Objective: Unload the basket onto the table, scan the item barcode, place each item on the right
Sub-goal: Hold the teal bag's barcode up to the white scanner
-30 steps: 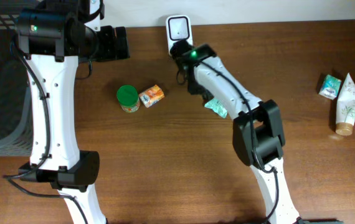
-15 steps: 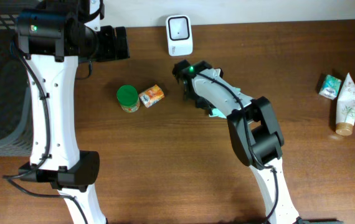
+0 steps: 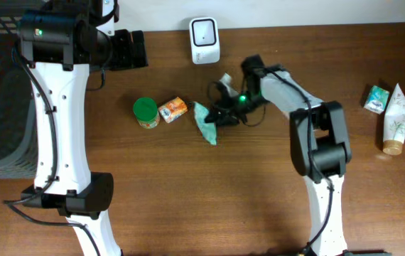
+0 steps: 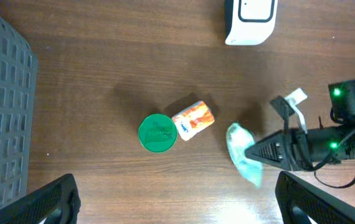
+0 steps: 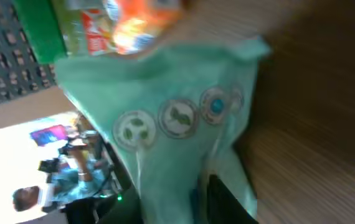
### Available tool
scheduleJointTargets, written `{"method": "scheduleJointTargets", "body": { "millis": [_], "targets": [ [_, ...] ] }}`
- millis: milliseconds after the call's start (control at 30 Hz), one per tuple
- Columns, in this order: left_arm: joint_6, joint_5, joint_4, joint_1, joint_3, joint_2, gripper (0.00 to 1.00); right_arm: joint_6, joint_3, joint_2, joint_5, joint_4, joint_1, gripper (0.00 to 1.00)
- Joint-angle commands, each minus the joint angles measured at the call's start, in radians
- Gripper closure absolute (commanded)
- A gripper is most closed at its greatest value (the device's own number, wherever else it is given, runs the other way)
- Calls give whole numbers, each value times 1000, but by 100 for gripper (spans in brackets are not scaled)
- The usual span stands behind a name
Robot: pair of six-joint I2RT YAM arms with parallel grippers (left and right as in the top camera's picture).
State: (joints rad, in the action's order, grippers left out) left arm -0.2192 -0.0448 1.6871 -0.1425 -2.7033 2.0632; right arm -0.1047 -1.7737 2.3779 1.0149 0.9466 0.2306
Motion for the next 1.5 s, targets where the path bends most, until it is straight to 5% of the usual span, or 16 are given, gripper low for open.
{"method": "scheduleJointTargets", "body": {
  "millis": [0, 33, 200, 367, 533, 700, 767, 867, 967, 1167, 1467],
  "targets": [
    [16, 0, 1, 8, -11, -14, 1, -47, 40, -16, -132, -3, -116, 56],
    [16, 0, 1, 8, -11, -14, 1, -47, 32, -16, -180, 3, -143, 49],
    [15, 0, 1, 8, -11, -14, 1, -34, -99, -16, -463, 188, -217, 49],
    [16, 0, 1, 8, -11, -14, 1, 152, -271, -15, -462, 417, -171, 42],
    [15, 0, 1, 8, -11, -14, 1, 171, -200, -15, -460, 377, -98, 26],
    [16, 0, 1, 8, -11, -14, 1, 168, -55, -15, -359, 204, -95, 25],
    [16, 0, 1, 8, -11, -14, 1, 168, 11, -15, -311, 138, -83, 33],
    [15, 0, 1, 8, -11, -14, 1, 167, 32, -15, -308, 115, -60, 76],
    [15, 0, 1, 8, -11, -14, 1, 169, -62, -16, -309, 157, -58, 93],
    [15, 0, 1, 8, -11, -14, 1, 386, -449, -18, -320, 396, 2, 96],
    [15, 0, 1, 8, -11, -14, 1, 494, -701, -27, -497, 402, 91, 96]
  ]
}}
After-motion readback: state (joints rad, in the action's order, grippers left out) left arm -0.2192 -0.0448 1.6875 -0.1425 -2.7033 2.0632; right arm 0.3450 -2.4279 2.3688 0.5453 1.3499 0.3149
